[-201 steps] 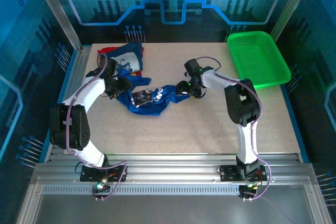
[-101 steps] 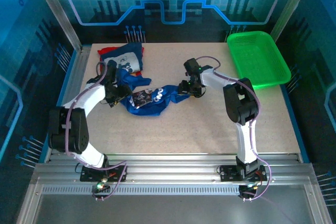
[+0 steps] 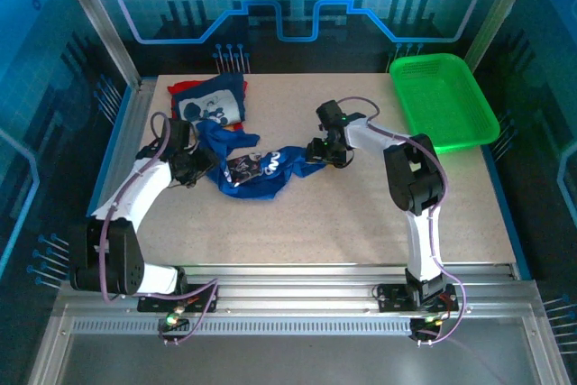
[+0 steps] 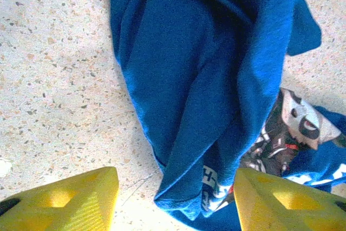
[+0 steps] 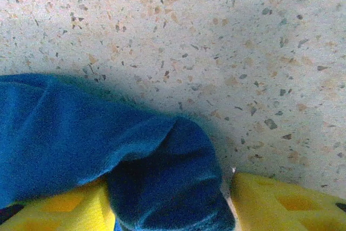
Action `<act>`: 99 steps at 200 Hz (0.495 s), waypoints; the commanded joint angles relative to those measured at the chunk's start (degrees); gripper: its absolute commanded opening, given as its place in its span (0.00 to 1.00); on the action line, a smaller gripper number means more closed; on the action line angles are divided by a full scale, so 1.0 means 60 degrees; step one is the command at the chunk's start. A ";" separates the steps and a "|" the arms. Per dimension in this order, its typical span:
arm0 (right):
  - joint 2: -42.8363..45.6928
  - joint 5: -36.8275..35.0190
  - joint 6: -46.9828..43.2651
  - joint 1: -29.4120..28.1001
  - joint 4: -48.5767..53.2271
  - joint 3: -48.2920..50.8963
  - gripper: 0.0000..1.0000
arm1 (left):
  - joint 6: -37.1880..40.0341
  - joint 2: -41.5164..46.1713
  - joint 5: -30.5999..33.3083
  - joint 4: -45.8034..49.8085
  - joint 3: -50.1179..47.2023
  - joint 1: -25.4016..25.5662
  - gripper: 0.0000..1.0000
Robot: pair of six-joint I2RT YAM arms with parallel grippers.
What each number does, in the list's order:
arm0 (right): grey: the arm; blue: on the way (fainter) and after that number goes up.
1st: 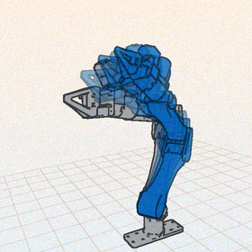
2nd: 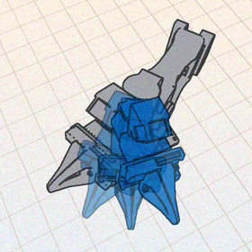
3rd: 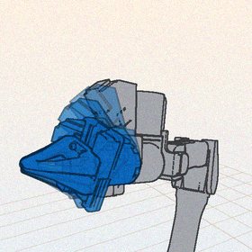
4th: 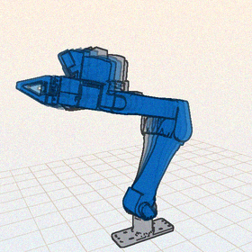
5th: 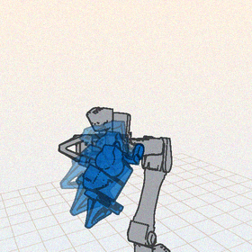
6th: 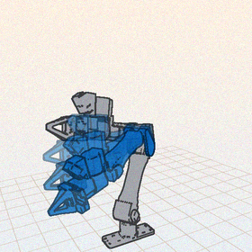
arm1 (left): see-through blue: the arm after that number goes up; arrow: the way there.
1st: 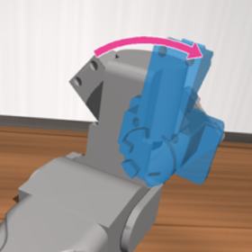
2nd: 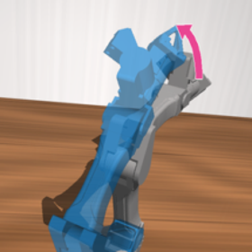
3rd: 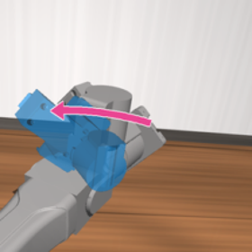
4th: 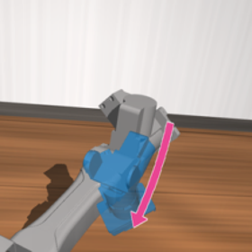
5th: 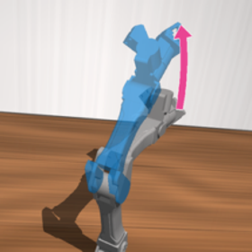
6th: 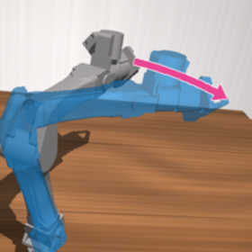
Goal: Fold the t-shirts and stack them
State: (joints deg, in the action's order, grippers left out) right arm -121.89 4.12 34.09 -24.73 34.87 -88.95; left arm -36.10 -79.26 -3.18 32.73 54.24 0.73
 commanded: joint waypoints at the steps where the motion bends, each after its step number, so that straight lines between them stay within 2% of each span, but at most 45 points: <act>1: -0.0033 -0.0256 0.0076 0.0181 -0.0142 0.0337 0.59 | 0.0094 -0.0370 -0.0048 0.0131 -0.0006 -0.0088 0.54; 60: -0.0032 -0.0287 0.0141 0.0244 -0.0158 0.0354 0.58 | 0.0257 -0.1506 -0.0720 -0.0675 0.0254 -0.0020 0.50; 99: -0.0031 -0.0309 0.0206 0.0269 -0.0173 0.0440 0.57 | 0.0175 -0.1858 -0.0746 -0.0987 0.0476 0.0082 0.46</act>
State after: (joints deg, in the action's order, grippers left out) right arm -121.49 4.36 34.70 -24.53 33.87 -88.05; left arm -35.70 -89.27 -6.00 28.67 54.33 0.78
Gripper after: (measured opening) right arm 0.577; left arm 0.463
